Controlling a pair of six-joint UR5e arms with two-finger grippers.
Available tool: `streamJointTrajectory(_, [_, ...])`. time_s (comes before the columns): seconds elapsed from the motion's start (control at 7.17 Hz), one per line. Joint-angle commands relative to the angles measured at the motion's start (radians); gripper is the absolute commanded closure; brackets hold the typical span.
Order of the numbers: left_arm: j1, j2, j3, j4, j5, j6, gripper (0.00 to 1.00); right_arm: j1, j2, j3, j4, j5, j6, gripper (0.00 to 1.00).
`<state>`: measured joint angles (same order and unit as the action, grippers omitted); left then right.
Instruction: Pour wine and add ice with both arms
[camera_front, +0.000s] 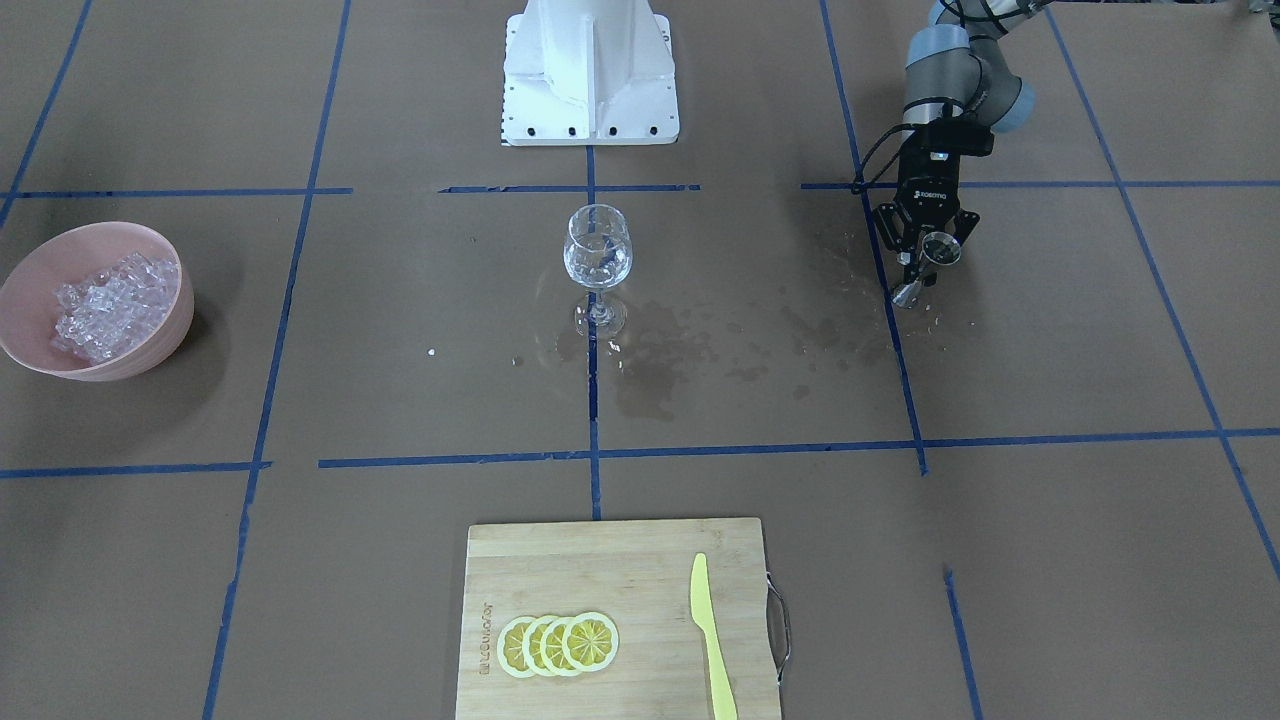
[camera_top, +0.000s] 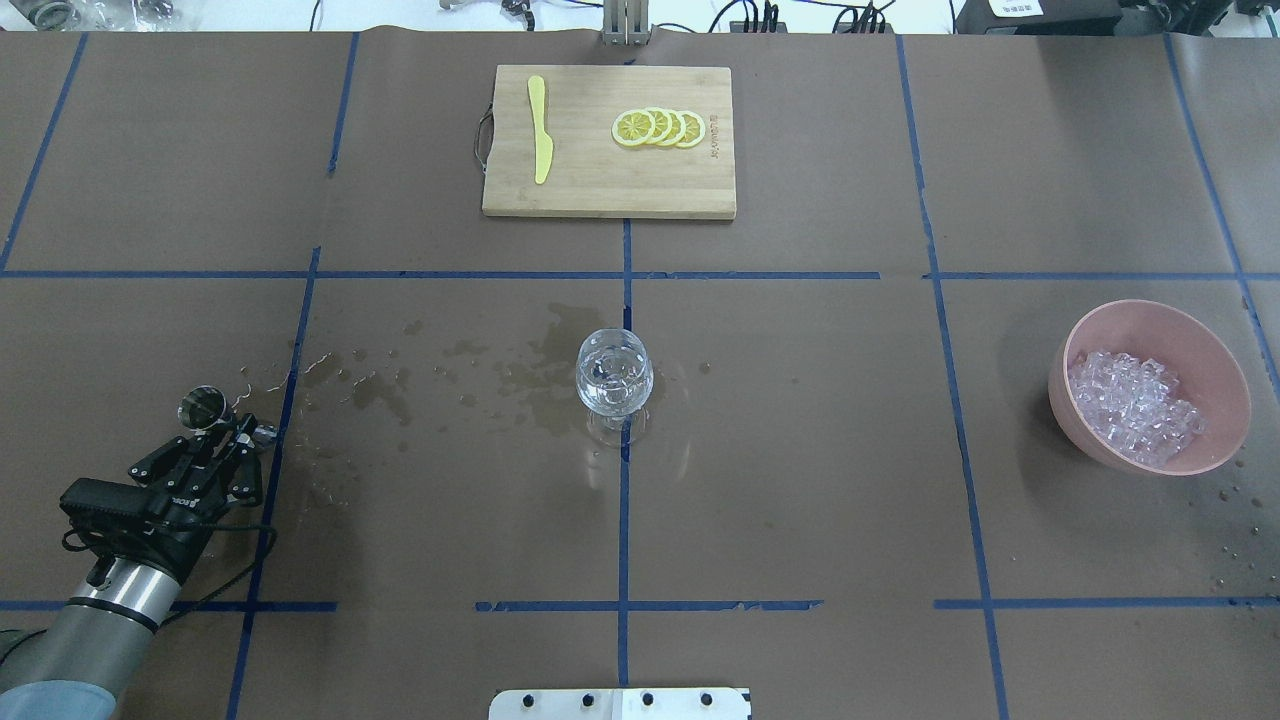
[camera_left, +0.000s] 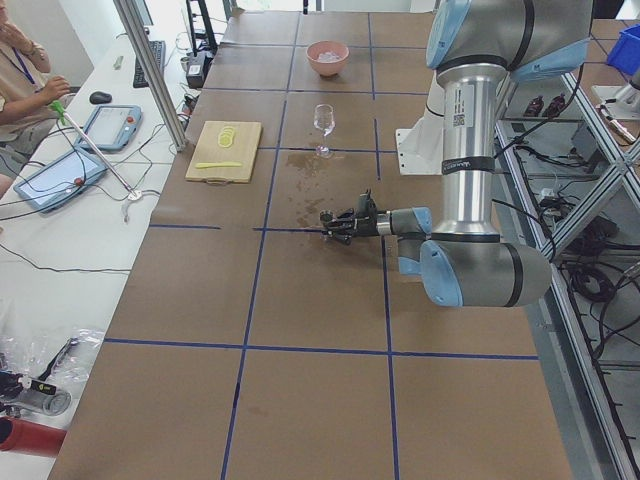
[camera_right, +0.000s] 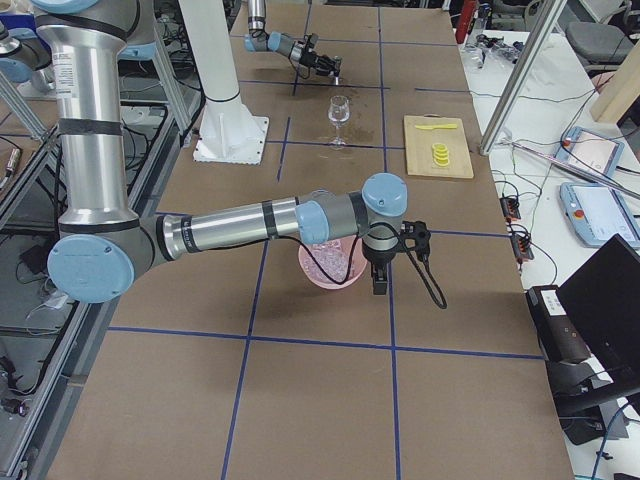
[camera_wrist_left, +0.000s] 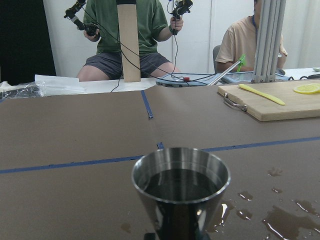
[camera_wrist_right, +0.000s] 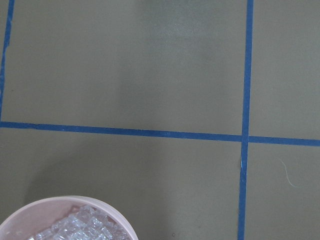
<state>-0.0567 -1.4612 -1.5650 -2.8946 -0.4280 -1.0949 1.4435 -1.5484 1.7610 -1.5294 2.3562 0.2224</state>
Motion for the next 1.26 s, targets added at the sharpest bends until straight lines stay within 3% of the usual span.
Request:
streamJointTrajectory(0.0, [-0.002,0.004,-0.004,0.0,0.0,0.003,1.0,0.0,0.001,0.0,0.0,0.001,0.0,0.0])
streamJointTrajectory(0.14, [-0.005,0.004,-0.013,-0.003,0.0,0.062,1.0,0.0,0.001,0.002,0.0,0.002,0.0,0.0])
streamJointTrajectory(0.42, [-0.009,-0.005,-0.032,-0.124,0.0,0.119,1.0,0.0,0.001,0.0,0.0,0.002,0.0,0.0])
streamJointTrajectory(0.7, [-0.014,-0.033,-0.068,-0.127,-0.003,0.232,1.0,0.0,0.001,-0.001,0.0,0.0,0.0,0.0])
streamJointTrajectory(1.12, [-0.04,-0.17,-0.079,-0.115,-0.003,0.354,1.0,0.0,0.001,0.0,0.0,0.002,0.0,0.0])
